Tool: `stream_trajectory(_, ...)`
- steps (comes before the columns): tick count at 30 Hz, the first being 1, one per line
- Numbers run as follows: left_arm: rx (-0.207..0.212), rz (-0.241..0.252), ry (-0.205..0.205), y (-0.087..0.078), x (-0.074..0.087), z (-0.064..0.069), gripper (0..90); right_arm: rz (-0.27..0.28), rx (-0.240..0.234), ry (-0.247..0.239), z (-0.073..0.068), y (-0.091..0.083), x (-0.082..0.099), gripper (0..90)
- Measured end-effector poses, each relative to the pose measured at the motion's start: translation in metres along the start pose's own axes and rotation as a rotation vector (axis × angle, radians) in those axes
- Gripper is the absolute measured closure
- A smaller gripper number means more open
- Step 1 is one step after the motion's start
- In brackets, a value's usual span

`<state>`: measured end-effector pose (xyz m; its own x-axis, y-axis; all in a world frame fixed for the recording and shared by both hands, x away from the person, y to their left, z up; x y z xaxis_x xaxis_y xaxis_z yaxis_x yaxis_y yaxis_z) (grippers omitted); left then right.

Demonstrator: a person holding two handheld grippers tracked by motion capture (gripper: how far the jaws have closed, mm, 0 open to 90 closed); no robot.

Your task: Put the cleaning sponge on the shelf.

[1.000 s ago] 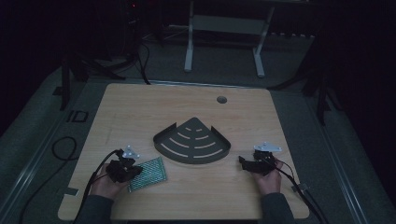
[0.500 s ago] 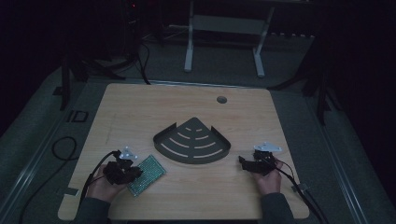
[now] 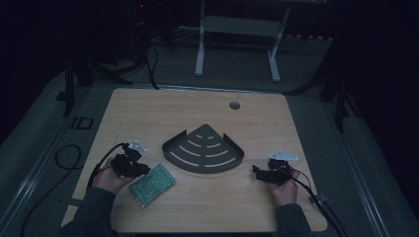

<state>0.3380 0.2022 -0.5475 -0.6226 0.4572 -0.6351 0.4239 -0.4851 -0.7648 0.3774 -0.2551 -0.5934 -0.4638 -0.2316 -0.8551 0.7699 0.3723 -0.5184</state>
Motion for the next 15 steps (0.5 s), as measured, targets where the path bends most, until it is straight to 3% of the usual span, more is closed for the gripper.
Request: stream_trajectory(15, 0.048, -0.044, -0.031, 0.0087, 0.0062, -0.0045, 78.1, 0.000, 0.000, 0.000, 0.0000, 0.0000, 0.0000, 19.7)
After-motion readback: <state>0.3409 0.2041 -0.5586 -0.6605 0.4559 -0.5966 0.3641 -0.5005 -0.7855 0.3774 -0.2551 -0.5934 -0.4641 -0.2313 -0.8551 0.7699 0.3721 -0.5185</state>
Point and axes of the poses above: each handheld gripper's, and its own axes: y roughly forward along the jaws, x roughly out of its underside, z roughly to its right, the point moved 5 cm from there along y, roughly forward along the jaws, and after that the axes turned 12 degrees about z, right-handed, at the moved point
